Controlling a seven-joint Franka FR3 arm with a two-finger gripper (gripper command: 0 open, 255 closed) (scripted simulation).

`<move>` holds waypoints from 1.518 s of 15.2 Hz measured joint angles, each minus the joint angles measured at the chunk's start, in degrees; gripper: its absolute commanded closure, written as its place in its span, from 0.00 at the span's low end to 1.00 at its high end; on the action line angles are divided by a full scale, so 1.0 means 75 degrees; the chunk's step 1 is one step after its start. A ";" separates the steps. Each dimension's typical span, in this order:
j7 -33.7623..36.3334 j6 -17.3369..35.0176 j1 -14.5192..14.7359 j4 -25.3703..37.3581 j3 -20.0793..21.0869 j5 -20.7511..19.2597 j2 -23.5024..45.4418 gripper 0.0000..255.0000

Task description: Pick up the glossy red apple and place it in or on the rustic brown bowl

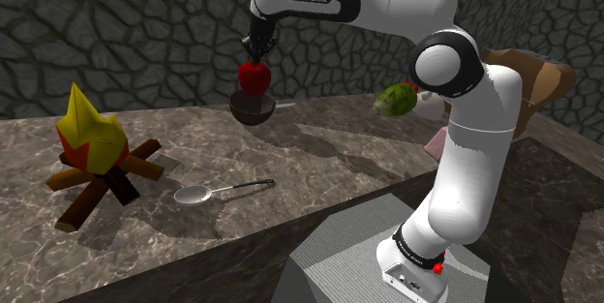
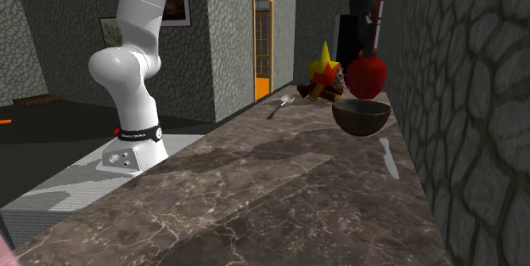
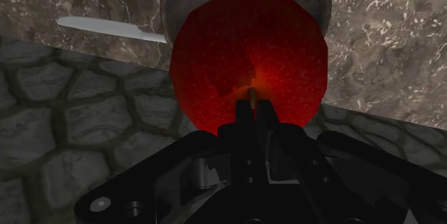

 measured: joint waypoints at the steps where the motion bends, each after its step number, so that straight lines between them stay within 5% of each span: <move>1: 0.0019 0.0074 0.0004 -0.0057 -0.0001 -0.0008 0.0018 1.00; 10: 0.0068 0.0475 -0.0010 -0.0495 -0.0006 -0.0024 -0.0020 1.00; 11: 0.0068 0.0475 -0.0010 -0.0496 -0.0006 -0.0024 -0.0020 0.00; 17: 0.0068 0.0477 -0.0010 -0.0496 -0.0006 -0.0024 -0.0021 0.00; 23: 0.0027 -0.0319 0.0044 0.0086 0.0028 0.0014 -0.0241 0.00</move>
